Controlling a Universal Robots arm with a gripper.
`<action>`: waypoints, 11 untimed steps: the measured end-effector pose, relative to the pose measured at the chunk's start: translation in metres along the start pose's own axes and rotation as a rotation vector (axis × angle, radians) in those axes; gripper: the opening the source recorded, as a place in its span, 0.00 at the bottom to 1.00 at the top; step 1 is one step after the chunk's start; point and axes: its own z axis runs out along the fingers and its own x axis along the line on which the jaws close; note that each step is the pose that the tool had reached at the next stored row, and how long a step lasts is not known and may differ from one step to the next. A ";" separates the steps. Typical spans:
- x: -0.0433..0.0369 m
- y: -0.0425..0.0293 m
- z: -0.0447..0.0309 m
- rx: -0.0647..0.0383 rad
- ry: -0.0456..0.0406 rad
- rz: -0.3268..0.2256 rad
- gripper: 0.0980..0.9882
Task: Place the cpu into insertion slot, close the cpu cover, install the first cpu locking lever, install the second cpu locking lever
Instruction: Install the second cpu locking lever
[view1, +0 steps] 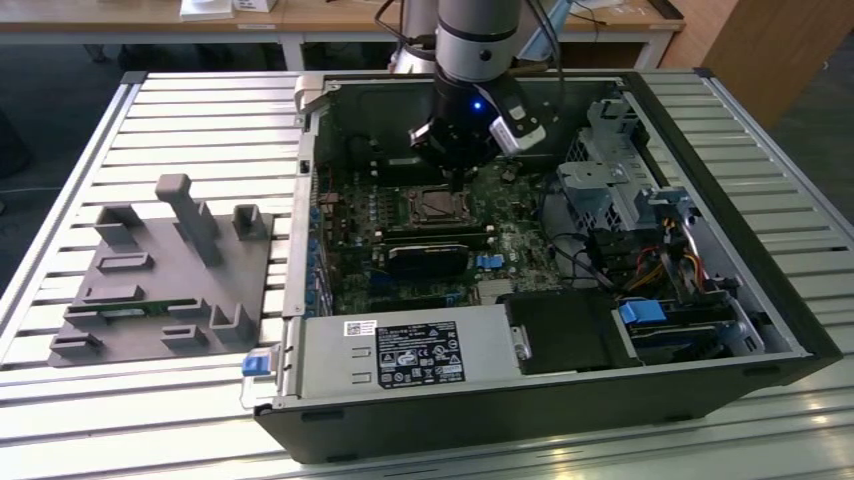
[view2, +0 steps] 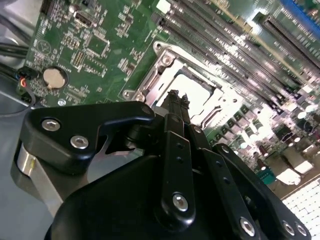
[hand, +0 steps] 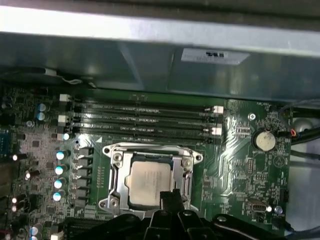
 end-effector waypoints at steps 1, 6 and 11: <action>0.0001 -0.0013 0.0000 0.000 0.0000 0.000 0.01; 0.0004 -0.0077 0.0000 0.000 0.0000 0.000 0.01; 0.0006 -0.0096 -0.0008 0.000 0.0001 0.000 0.01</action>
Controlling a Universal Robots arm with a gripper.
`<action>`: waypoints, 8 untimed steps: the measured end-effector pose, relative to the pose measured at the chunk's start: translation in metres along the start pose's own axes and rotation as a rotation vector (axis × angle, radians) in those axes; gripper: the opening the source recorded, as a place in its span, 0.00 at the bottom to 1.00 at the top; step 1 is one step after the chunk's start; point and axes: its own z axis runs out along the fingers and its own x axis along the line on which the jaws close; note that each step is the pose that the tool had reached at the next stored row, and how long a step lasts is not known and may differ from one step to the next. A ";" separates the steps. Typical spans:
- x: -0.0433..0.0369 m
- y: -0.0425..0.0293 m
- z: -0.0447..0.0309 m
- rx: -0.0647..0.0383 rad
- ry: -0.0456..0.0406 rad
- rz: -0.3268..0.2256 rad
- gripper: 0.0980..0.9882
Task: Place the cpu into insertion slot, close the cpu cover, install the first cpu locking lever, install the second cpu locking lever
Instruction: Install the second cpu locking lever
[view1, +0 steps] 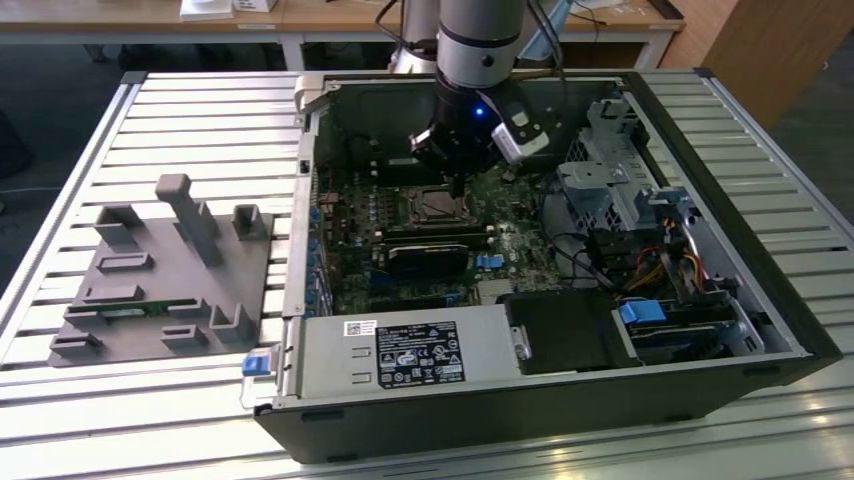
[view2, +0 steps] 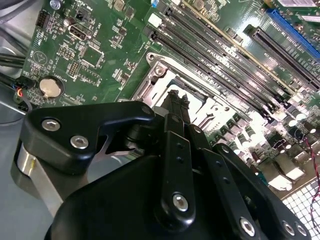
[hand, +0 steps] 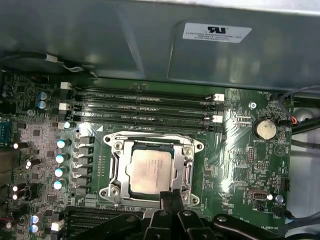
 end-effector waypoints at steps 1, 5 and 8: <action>0.0000 0.0000 -0.0010 0.000 -0.0001 0.000 0.01; -0.0001 -0.0002 -0.0036 0.000 -0.0002 0.000 0.01; 0.0004 -0.0033 -0.0038 0.000 -0.0001 0.000 0.01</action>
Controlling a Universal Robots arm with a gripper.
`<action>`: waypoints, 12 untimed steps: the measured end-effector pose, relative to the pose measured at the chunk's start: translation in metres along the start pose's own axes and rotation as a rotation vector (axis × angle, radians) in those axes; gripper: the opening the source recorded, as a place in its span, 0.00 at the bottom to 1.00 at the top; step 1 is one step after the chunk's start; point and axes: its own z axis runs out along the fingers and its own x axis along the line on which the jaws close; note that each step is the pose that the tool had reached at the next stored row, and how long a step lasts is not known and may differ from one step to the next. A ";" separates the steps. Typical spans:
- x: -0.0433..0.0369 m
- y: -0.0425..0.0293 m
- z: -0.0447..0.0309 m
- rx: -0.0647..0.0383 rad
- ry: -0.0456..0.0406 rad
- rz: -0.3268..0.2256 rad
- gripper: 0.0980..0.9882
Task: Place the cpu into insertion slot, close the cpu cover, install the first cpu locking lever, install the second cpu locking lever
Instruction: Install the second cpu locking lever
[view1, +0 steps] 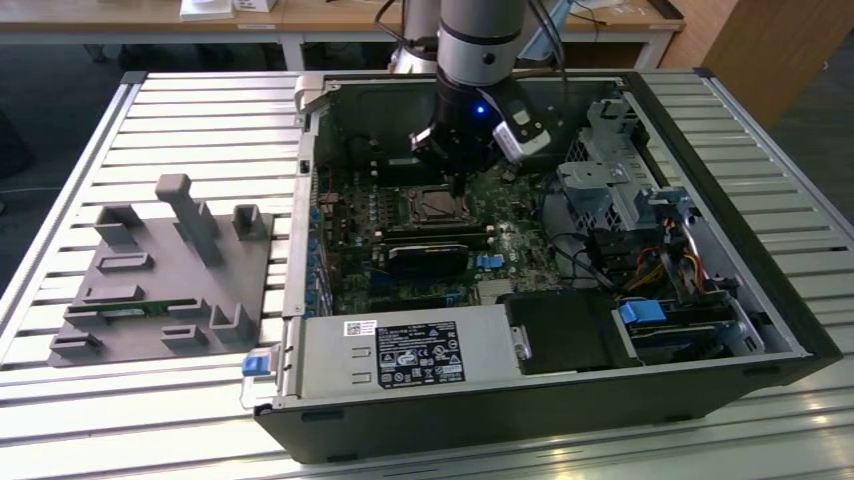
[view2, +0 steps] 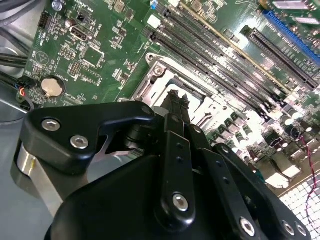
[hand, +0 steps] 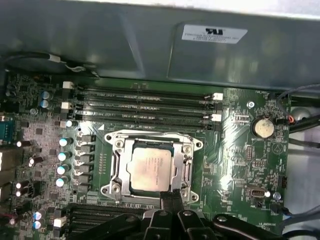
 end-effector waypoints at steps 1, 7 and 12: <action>0.0002 -0.0015 0.0000 0.000 0.0000 0.000 0.01; 0.0013 -0.0123 -0.0003 0.000 -0.0001 0.000 0.01; 0.0015 -0.0164 -0.0004 -0.003 -0.0002 0.000 0.01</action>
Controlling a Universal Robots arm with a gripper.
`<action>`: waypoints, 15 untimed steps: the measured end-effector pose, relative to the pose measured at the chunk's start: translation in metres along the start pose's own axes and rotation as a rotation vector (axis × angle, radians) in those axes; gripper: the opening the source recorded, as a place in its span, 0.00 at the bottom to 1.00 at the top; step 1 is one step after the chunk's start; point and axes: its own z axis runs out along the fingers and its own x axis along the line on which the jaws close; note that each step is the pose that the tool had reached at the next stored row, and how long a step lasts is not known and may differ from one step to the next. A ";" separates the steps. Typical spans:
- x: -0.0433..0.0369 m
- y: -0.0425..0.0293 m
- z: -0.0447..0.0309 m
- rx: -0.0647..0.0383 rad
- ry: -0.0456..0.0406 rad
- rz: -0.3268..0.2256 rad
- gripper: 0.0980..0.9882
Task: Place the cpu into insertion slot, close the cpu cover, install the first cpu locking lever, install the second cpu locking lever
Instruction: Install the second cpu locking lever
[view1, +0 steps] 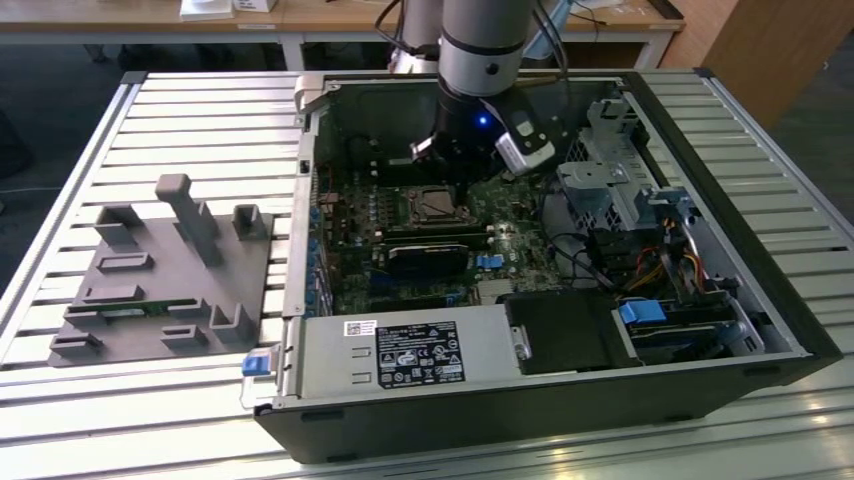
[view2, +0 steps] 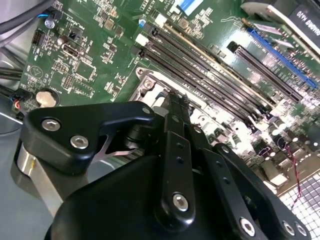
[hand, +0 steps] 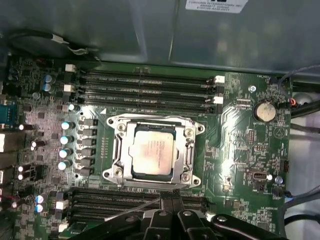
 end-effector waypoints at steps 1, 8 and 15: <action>0.0000 -0.0006 0.0000 0.000 0.0001 0.000 0.01; 0.0003 -0.0054 -0.0001 0.000 0.0001 0.000 0.01; 0.0004 -0.0075 0.0000 0.000 0.0006 0.000 0.01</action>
